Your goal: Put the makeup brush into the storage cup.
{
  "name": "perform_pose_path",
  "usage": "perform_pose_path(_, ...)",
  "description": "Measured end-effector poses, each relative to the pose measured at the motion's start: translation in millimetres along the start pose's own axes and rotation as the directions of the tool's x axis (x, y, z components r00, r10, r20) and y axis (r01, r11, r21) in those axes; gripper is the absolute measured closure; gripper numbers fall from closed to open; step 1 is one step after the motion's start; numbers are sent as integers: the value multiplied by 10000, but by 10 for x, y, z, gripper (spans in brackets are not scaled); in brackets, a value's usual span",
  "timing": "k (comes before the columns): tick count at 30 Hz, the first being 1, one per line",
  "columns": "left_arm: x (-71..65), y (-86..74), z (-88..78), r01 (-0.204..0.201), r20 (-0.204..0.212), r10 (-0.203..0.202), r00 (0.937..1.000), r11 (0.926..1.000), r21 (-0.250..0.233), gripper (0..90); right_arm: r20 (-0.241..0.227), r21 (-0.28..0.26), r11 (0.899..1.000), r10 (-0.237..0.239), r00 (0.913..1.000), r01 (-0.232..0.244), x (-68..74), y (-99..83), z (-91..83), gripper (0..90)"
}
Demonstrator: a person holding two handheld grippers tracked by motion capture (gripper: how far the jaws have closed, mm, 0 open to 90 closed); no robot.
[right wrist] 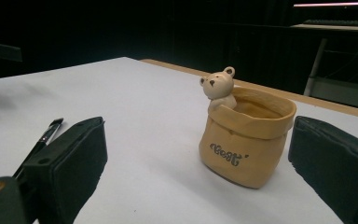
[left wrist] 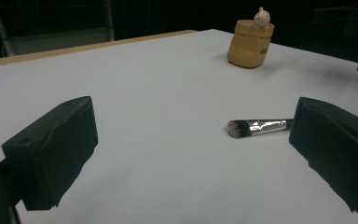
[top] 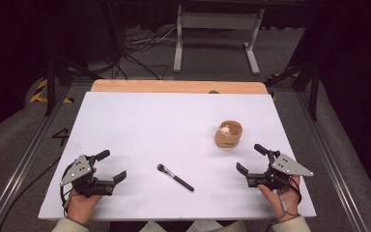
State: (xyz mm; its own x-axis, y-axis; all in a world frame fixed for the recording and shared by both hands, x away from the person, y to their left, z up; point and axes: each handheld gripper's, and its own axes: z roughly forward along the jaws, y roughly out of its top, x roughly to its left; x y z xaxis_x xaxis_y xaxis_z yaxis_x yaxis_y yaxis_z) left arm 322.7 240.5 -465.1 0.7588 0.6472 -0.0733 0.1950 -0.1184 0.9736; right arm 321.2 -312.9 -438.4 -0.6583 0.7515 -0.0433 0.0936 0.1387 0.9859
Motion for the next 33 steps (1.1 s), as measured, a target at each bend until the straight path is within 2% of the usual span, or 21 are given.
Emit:
perform_pose_path(11,-18,2,6,21,54,-21,10000,10000,69,17,-10,-83,10000,51,10000,-51,1,10,5,46)
perform_pose_path(24,-17,33,-7,-155,-11,155,9999,9999,43,22,-151,51,9999,126,9998,-125,7,14,41,47)
perform_pose_path(27,-6,32,-4,-162,-82,162,9998,9999,-12,22,-256,262,9996,86,9996,-79,50,46,77,53)
perform_pose_path(33,-13,30,-1,-64,-14,64,10000,9999,101,22,-698,224,9997,-47,9976,62,175,167,207,54)
